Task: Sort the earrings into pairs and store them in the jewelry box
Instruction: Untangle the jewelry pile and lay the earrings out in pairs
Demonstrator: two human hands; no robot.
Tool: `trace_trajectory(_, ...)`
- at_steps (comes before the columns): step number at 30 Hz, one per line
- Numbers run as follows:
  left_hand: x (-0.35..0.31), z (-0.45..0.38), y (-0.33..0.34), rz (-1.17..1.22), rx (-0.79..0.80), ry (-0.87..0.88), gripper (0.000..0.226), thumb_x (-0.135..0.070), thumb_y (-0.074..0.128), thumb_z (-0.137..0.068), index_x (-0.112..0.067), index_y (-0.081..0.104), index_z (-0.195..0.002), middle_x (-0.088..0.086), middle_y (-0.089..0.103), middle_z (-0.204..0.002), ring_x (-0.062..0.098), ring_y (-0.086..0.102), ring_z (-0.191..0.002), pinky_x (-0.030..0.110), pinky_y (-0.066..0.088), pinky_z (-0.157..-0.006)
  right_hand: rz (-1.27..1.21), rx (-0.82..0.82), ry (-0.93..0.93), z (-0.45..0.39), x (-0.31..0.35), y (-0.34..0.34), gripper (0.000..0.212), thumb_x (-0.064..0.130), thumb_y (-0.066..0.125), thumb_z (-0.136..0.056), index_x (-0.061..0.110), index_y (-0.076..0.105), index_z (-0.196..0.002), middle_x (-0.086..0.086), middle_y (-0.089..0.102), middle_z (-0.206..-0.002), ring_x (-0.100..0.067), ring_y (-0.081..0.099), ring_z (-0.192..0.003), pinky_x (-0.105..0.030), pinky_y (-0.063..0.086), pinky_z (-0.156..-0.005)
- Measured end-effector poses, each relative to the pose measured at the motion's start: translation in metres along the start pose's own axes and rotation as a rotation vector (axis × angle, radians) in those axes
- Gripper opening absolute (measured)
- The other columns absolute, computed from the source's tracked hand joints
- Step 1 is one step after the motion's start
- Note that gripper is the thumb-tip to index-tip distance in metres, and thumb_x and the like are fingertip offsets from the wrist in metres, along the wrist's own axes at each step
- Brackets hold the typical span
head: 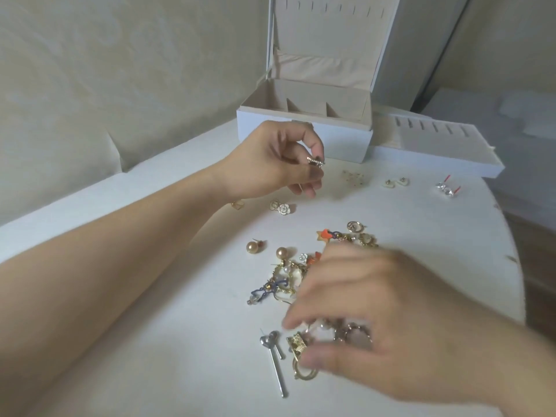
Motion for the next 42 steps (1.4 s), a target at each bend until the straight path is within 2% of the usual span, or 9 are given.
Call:
trace_trajectory(5,0.008,0.0,-0.004,-0.012,0.094,-0.046,0.014,-0.01,0.073,-0.075,-0.01,0.068,-0.088,0.013,0.07,-0.078,0.027,0.068,-0.07,0.038,0.054,-0.067,0.038,-0.032,0.025,0.009,-0.001,0.019,0.013,0.05,0.067,-0.082,0.038,0.07,-0.085,0.019,0.059,-0.079,-0.006,0.047,-0.079,-0.031,0.047,-0.064)
trace_trajectory(13,0.012,-0.005,-0.012,-0.045,-0.085,-0.024,0.017,-0.01,0.068,-0.079,-0.012,0.073,-0.095,0.006,0.07,-0.077,0.019,0.065,-0.072,0.034,0.053,-0.073,0.208,-0.162,-0.11,0.002,0.004,0.014,0.009,0.025,0.068,-0.075,0.03,0.065,-0.067,0.016,0.058,-0.069,-0.013,0.048,-0.072,-0.03,0.042,-0.063)
trace_trajectory(17,0.009,0.0,0.005,-0.433,0.036,0.096,0.015,-0.011,0.073,-0.081,-0.017,0.076,-0.095,0.002,0.074,-0.081,0.015,0.069,-0.073,0.026,0.055,-0.07,-0.159,-0.412,0.22,-0.007,-0.037,-0.025,0.012,0.021,0.067,-0.078,0.027,0.065,-0.067,0.017,0.063,-0.067,-0.003,0.054,-0.066,-0.012,0.037,-0.064)
trace_trajectory(19,0.009,0.002,0.012,-0.604,0.074,0.128,0.015,-0.02,0.073,-0.081,-0.022,0.074,-0.095,-0.004,0.073,-0.081,0.013,0.068,-0.073,0.029,0.055,-0.071,-0.136,-0.496,0.466,-0.016,-0.072,-0.032,0.017,0.02,0.07,-0.079,0.029,0.066,-0.065,0.018,0.064,-0.067,-0.005,0.054,-0.06,-0.012,0.038,-0.057)
trace_trajectory(22,0.007,0.002,0.017,-0.722,0.088,0.114,0.016,-0.026,0.072,-0.081,-0.025,0.071,-0.097,-0.009,0.071,-0.081,0.007,0.066,-0.073,0.031,0.055,-0.073,-0.004,-0.431,0.641,-0.03,-0.101,-0.025,0.015,0.023,0.069,-0.08,0.029,0.067,-0.067,0.016,0.065,-0.067,-0.006,0.057,-0.063,-0.022,0.046,-0.062)
trace_trajectory(27,0.011,0.002,0.016,-0.799,0.086,0.138,0.016,-0.034,0.069,-0.081,-0.032,0.068,-0.096,-0.015,0.068,-0.08,0.005,0.061,-0.068,0.031,0.053,-0.067,-0.039,-0.33,0.627,-0.033,-0.102,-0.009,0.012,0.027,0.07,-0.08,0.031,0.069,-0.069,0.034,0.059,-0.067,0.0,0.055,-0.069,-0.026,0.047,-0.061)
trace_trajectory(32,0.012,0.002,0.017,-0.813,0.127,0.16,0.019,-0.032,0.071,-0.082,-0.032,0.069,-0.101,-0.016,0.067,-0.081,0.006,0.061,-0.068,0.028,0.052,-0.066,-0.09,-0.312,0.629,-0.025,-0.102,-0.018,0.015,0.027,0.065,-0.088,0.035,0.07,-0.077,0.012,0.066,-0.067,-0.013,0.06,-0.064,-0.032,0.051,-0.064)
trace_trajectory(37,0.01,0.003,0.014,-0.739,0.153,0.115,0.028,-0.024,0.068,-0.08,-0.028,0.067,-0.108,-0.013,0.068,-0.084,0.008,0.063,-0.07,0.024,0.05,-0.067,0.029,-0.151,0.574,-0.015,-0.079,-0.012,0.021,0.051,0.048,-0.089,0.038,0.064,-0.092,0.018,0.058,-0.092,0.006,0.052,-0.073,-0.021,0.04,-0.067)
trace_trajectory(42,0.011,0.003,0.013,-0.603,0.023,0.106,0.046,-0.011,0.049,-0.069,-0.022,0.064,-0.111,-0.011,0.064,-0.084,0.021,0.059,-0.07,0.016,0.042,-0.06,0.29,-0.091,0.562,-0.017,-0.056,0.002,0.043,0.063,0.024,-0.092,0.038,0.051,-0.114,0.016,0.046,-0.112,-0.005,0.051,-0.094,-0.029,0.042,-0.072)
Point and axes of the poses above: each hand's wrist, its own z-axis away from the middle knuckle, its own y-axis out of the palm, x = y × z, the point moved 1 cm from there along -z, towards the middle knuckle
